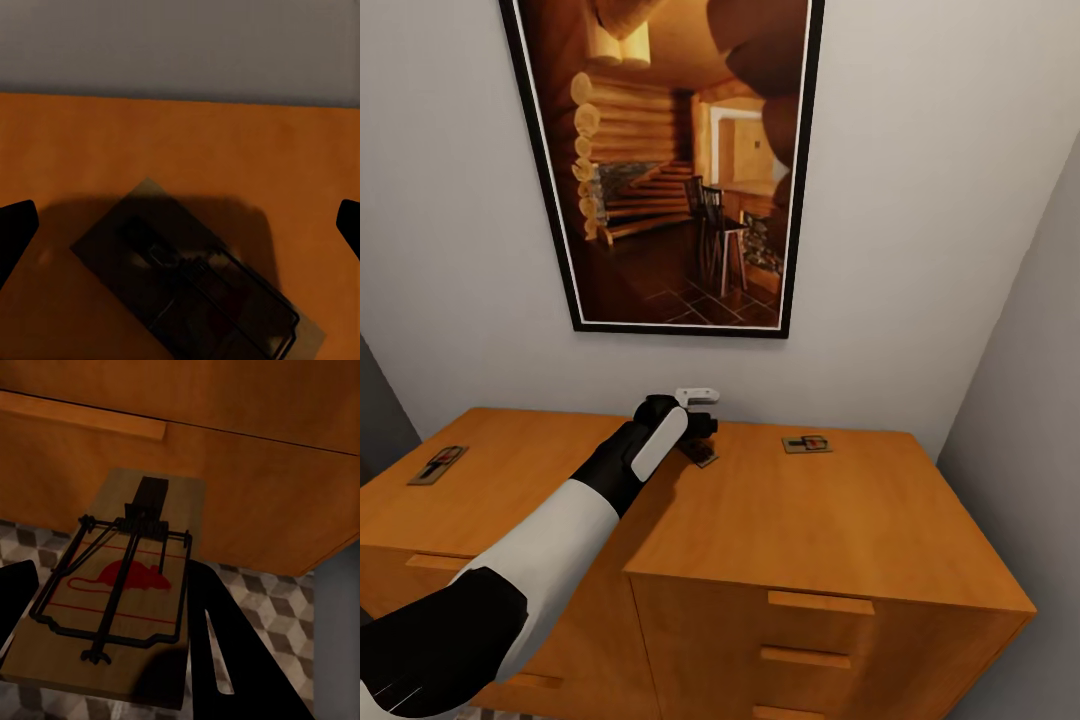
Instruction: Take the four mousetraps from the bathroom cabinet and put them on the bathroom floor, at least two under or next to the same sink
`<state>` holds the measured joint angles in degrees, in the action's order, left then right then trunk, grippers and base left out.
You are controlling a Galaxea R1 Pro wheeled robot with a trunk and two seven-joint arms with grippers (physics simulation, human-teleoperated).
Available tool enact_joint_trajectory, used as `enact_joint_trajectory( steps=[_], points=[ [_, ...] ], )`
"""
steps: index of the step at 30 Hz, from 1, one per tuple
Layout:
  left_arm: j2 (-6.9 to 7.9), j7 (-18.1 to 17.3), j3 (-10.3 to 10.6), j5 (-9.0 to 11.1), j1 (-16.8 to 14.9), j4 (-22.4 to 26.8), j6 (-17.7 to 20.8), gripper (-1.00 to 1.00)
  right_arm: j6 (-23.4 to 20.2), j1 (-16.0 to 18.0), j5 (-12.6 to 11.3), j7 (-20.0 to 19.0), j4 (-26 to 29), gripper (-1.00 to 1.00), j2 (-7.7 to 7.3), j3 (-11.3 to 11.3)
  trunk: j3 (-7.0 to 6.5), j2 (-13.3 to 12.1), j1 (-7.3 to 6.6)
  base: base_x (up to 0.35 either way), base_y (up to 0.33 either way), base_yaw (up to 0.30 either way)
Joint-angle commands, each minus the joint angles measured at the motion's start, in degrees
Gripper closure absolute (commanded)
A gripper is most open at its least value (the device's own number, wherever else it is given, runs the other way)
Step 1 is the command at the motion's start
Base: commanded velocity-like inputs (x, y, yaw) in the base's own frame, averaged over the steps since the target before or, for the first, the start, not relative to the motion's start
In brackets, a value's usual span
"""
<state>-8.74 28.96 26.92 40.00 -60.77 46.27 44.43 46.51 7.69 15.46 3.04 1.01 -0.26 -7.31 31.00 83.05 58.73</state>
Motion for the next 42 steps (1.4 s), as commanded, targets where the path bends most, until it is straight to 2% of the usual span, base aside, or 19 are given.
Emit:
enact_joint_trajectory(
  steps=[1, 11, 42],
  points=[
    [0.03, 0.6, 0.2, 0.6, -0.1, 0.0, 0.0, -1.0, 0.2, 0.0, 0.6, 0.3, 0.0, 1.0, 0.0, -0.3, 0.06, 0.0, 0.0, -0.037, 0.0, 0.0],
    [0.04, 0.6, 0.2, 0.6, -0.1, -0.2, 0.0, -1.0, 0.2, 0.0, 0.6, 0.3, 0.0, 1.0, 0.0, -0.3, 0.06, 0.0, 0.0, -0.113, 0.0, 0.0],
    [-0.15, 0.3, 0.5, 0.6, -0.1, -2.2, 0.0, -1.0, 0.2, 0.0, 0.6, 0.3, 0.0, 1.0, 0.0, -0.3, 0.06, 0.0, 0.0, -0.002, 0.0, 0.0]
  ],
)
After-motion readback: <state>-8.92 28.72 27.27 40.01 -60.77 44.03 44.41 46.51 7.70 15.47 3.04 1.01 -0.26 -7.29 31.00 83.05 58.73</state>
